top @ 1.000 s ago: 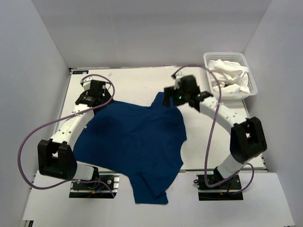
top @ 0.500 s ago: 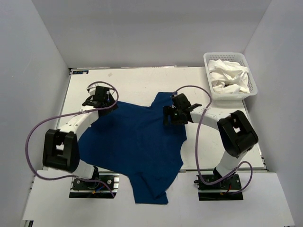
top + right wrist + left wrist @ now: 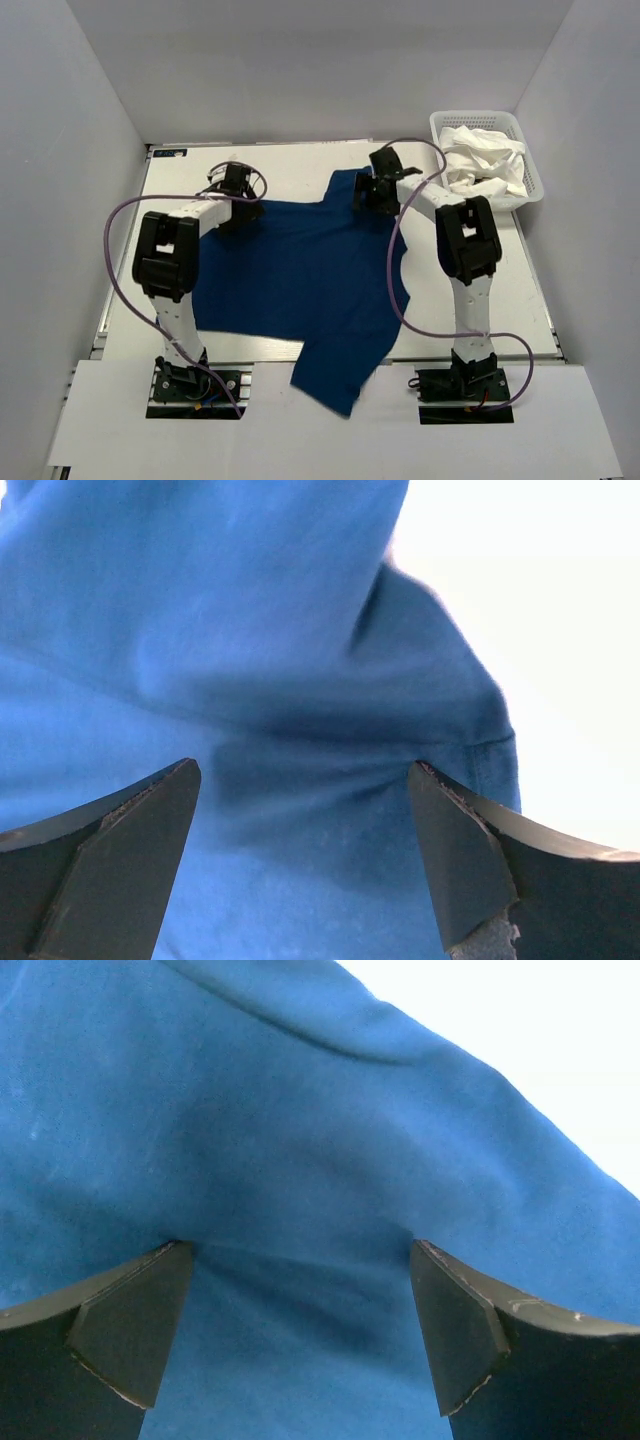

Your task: Fold and stack the t-shirts

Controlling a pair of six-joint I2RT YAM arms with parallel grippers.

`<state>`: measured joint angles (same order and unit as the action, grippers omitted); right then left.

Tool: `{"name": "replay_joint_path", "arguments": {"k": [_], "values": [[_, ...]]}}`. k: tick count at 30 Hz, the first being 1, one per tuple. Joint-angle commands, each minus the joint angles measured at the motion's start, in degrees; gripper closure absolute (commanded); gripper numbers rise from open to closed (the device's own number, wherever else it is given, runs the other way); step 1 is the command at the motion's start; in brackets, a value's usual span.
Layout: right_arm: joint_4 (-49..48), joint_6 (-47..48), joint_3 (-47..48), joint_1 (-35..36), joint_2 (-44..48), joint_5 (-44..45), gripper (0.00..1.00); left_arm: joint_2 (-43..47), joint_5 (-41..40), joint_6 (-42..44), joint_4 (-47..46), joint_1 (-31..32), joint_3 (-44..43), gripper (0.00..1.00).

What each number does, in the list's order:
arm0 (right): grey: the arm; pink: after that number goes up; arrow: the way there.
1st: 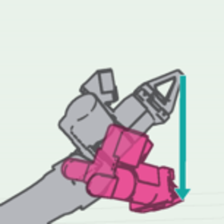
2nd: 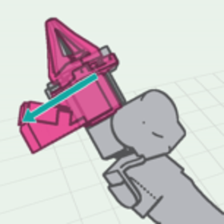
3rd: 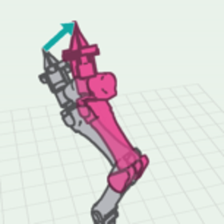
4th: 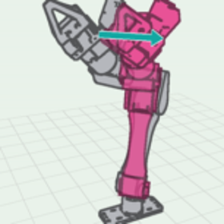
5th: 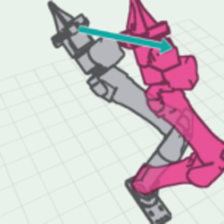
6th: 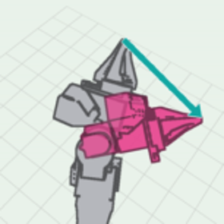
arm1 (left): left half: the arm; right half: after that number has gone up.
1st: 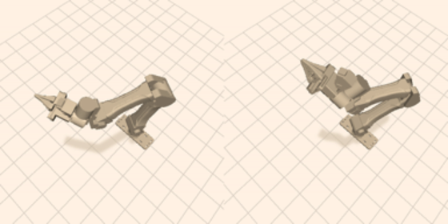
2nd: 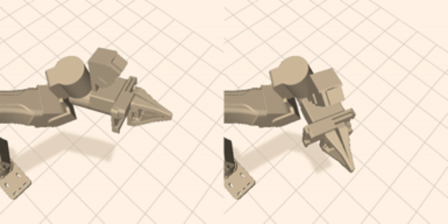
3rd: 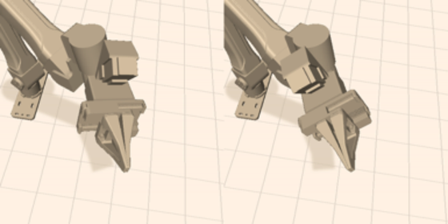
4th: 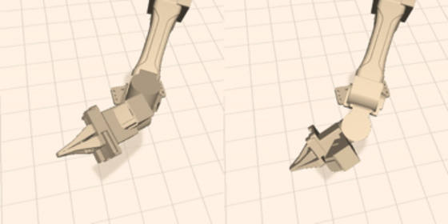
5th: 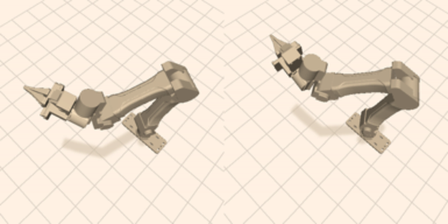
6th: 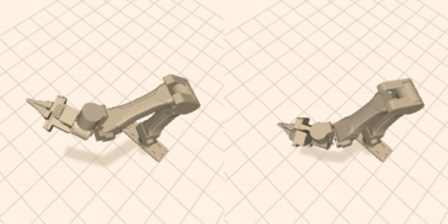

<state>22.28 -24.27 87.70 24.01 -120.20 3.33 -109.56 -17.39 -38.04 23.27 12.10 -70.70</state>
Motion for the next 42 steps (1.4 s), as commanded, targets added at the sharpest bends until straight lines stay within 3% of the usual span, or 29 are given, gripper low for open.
{"name": "replay_joint_path", "arguments": {"k": [1, 6, 11, 14, 17, 19, 25, 28, 31, 37, 42], "values": [[8.38, 4.83, 11.15, -5.19, -8.9, 3.61, 0.1, -4.95, 2.79, -0.63, 0.1, -0.23, -7.67, 0.0], [14.19, 7.83, 33.96, -9.41, -20.13, 1.69, 0.1, -13.74, 5.25, 1.3, 1.34, -0.23, -18.76, 0.0], [6.03, 14.15, 37.28, -12.05, -22.62, -2.71, 0.1, -21.13, 7.97, 2.53, 4.77, -0.23, -33.61, 0.0], [3.39, 16.6, 41.13, -12.41, -22.1, -7.71, 0.1, -21.14, 8.08, 3.5, 6.08, -0.23, -37.49, 0.0], [3.91, 19.34, 42.64, -11.27, -18.33, -8.43, 0.1, -15.7, 3.61, 4.12, 9.16, -0.23, -38.11, 0.0], [4.52, 21.1, 39.4, -9.78, -13.59, -10.09, 0.1, -7.75, 0.7, 3.33, 10.31, -0.23, -32.6, 0.0], [-2.13, 22.6, 7.26, 0.59, 10.23, -1.77, 0.1, 15.48, -8.71, -5.01, 15.73, -0.85, -5.98, 0.0], [-3.56, 19.53, -10.04, 7.09, 20.34, 2.02, 0.1, 27.17, -12.48, -13.69, 18.48, -3.74, 9.81, 0.0], [-3.91, 11.8, -20.16, 13.42, 30.35, 3.53, 0.1, 37.46, -13.81, -16.35, 16.13, -6.03, 21.69, 0.0], [2.58, 6.26, -25.39, 28.26, 35.21, 10.73, 0.1, 43.29, -12.86, -15.22, 10.23, -10.68, 26.4, 0.0], [5.76, 2.56, -31.69, 34.61, 35.74, 11.7, 0.1, 34.7, -9.6, -14.08, 7.76, -14.81, 25.87, 0.0]]}}
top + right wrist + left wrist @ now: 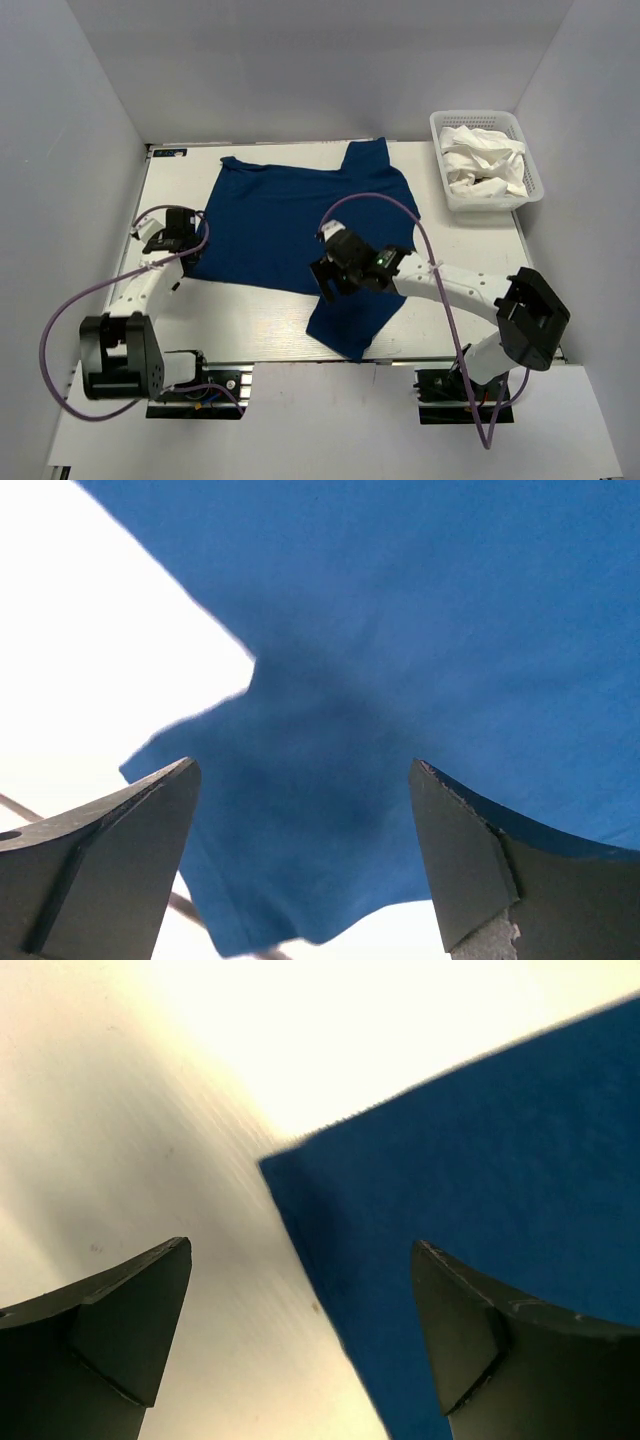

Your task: Fold and stack the t-shirts

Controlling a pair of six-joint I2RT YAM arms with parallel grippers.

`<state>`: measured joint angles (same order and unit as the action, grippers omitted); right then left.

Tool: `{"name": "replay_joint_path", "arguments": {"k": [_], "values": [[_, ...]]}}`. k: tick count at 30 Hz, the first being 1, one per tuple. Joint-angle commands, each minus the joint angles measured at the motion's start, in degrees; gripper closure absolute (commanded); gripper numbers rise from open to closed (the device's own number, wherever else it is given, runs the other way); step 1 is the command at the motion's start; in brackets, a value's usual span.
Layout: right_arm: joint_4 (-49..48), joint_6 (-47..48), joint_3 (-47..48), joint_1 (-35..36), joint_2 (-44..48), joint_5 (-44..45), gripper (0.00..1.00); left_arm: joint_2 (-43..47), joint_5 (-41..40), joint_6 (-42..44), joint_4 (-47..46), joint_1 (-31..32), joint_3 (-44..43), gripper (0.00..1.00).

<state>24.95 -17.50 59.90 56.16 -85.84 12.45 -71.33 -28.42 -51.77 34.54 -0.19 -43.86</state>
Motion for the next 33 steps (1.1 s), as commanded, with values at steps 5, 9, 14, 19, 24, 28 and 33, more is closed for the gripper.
{"name": "replay_joint_path", "arguments": {"k": [5, 9, 14, 19, 24, 28, 33], "values": [[6.42, -5.88, -7.6, 7.55, 2.7, 3.46, 0.1, -10.12, 5.91, 0.7, -7.65, -6.49, -2.37, 0.06], [6.43, -6.68, -10.76, 10.19, 5.24, 2.93, 0.1, -12.86, 11.54, 2.63, -11.33, -7.2, -1.5, 0.3], [6.25, -6.67, -14.46, 12.92, 6.66, 1.79, 0.1, -12.25, 14.8, 4.74, -16.08, -7.72, 2.54, 0.67], [4.67, -5.19, -13.67, 16.78, 6.56, -1.54, 0.1, -12.25, 13.58, 4.75, -15.93, -7.72, 4.48, 1.0], [0.99, -2.28, -13.66, 19.68, 7.36, -2.86, 0.1, -11.73, 11.29, 4.75, -15.3, -7.72, 4.39, 1.0], [0.01, -1.22, -13.41, 21.35, 3.33, -3.58, 0.11, -7.18, 12.52, 5.8, -16.35, -7.72, 5.54, 1.0], [-0.42, -2.89, -14.02, 21.8, -0.9, -3.21, 0.16, -1.45, 9.27, 5.8, -13.63, -7.72, 7.38, 1.0]]}}
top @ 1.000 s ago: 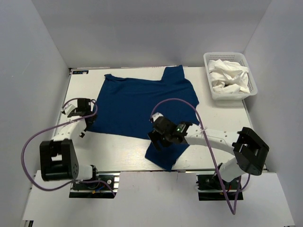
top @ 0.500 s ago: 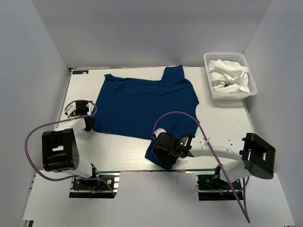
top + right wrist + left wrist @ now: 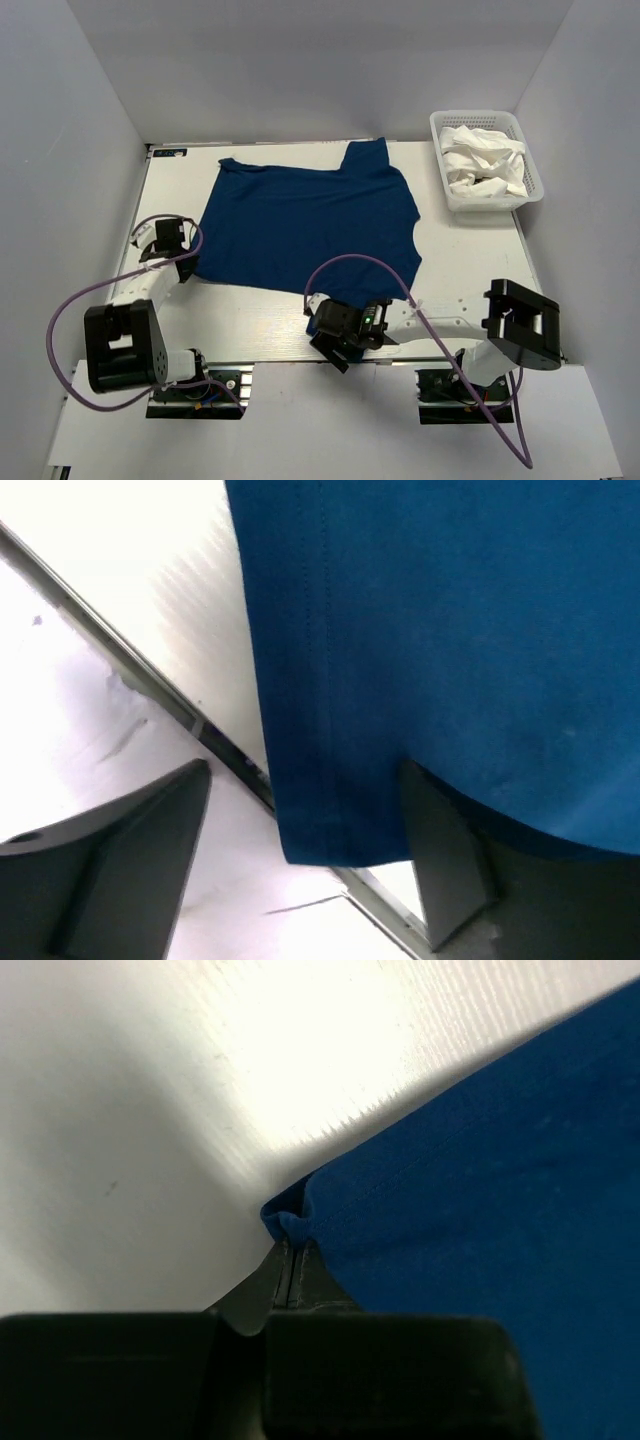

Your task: Fold and stack the t-shirts

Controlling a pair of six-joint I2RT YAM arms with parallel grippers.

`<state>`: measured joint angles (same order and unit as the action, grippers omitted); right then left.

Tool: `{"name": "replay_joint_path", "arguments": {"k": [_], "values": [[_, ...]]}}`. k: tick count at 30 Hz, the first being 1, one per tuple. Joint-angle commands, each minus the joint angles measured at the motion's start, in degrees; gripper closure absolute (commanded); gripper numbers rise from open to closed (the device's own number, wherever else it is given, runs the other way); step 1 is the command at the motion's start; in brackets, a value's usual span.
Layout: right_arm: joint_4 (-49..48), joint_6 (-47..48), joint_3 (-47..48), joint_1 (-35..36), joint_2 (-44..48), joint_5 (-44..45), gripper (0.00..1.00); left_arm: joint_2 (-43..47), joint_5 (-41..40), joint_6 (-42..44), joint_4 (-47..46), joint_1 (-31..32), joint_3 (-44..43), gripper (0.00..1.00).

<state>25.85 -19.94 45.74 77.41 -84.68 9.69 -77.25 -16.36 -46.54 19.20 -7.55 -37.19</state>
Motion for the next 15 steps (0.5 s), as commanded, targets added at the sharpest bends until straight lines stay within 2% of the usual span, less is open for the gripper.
{"name": "replay_joint_path", "arguments": {"k": [1, 3, 4, 5, 6, 7, 8, 15], "values": [[-1.5, -0.88, -0.2, 0.9, -2.59, -0.81, 0.21, 5.0, -3.32, -0.21, 2.33, -0.36, 0.71, 1.0], [-1.68, -2.45, -0.47, 1.08, -4.34, 0.14, 0.3, 5.7, -3.33, -0.83, 3.73, -0.36, 1.33, 1.0], [-1.07, -2.9, -0.65, 1.08, -4.61, 0.41, 0.42, 5.71, -3.33, -1.35, 4.26, -0.36, 1.94, 1.0], [-0.36, -3.26, -0.65, 1.17, -4.87, 0.76, 0.73, 5.71, -3.33, -1.36, 4.27, -0.36, 2.47, 1.0], [0.34, -5.26, -0.47, 1.34, -4.53, 3.11, 0.87, 5.71, -3.33, -1.36, 4.96, -0.36, 2.47, 1.0], [2.69, -5.63, -0.3, 1.52, -4.26, 3.66, 0.96, 6.41, -3.33, -1.36, 5.93, -0.36, 2.47, 1.0], [3.76, -6.41, 0.23, 1.78, -2.09, 4.19, 1.0, 7.2, -4.02, -1.36, 5.94, -0.36, 2.99, 1.0], [10.89, -9.5, 4.09, -0.14, 5.48, 13.22, 1.0, 11.77, -2.99, -2.06, 6.73, -0.36, 2.83, 1.0]]}}
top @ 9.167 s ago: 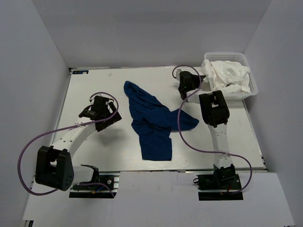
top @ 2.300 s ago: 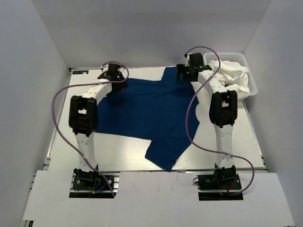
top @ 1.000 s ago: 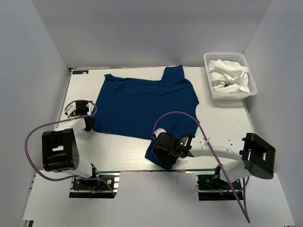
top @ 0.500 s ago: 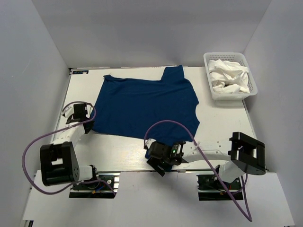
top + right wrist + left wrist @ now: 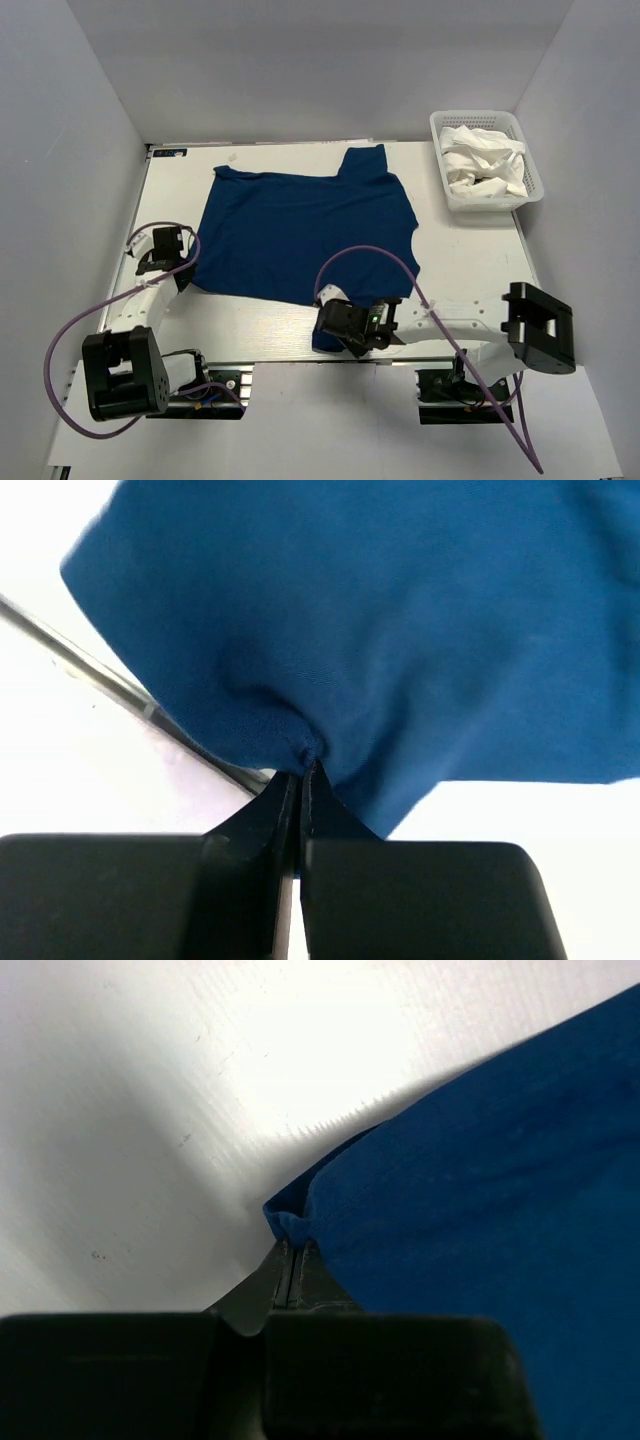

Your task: Fold and stack the t-shirts

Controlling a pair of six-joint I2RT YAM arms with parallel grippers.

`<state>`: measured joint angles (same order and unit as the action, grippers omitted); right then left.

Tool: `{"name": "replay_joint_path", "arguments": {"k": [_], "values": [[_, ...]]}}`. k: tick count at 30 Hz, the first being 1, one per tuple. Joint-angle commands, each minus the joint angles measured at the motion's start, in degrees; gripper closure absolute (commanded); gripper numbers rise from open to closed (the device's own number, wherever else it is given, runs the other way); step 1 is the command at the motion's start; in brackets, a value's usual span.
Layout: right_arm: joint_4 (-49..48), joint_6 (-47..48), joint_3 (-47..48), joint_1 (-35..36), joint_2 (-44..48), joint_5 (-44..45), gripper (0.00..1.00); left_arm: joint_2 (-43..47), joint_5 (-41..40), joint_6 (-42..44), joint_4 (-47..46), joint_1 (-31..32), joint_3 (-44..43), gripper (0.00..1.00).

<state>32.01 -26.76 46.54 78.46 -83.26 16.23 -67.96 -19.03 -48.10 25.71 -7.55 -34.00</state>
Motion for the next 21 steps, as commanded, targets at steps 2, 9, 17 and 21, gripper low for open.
{"name": "replay_joint_path", "arguments": {"k": [2, 9, 17, 21], "values": [[4.38, -2.33, 3.82, -3.3, 4.95, 6.19, 1.0, 1.96, 1.27, -0.51, -1.1, -0.36, -1.85, 1.0], [2.19, 4.17, 8.2, -16.82, 7.42, 3.81, 1.0, -6.55, 3.56, -0.51, -2.16, -0.36, -8.97, 1.0], [2.44, 12.44, 18.31, -31.6, -0.31, 1.79, 1.0, -18.07, 4.09, 2.13, -1.46, 0.78, -23.99, 1.0], [2.44, 14.63, 23.85, -37.31, -5.66, 0.75, 1.0, -23.86, 5.4, 3.18, -1.46, 0.78, -28.66, 1.0]]}}
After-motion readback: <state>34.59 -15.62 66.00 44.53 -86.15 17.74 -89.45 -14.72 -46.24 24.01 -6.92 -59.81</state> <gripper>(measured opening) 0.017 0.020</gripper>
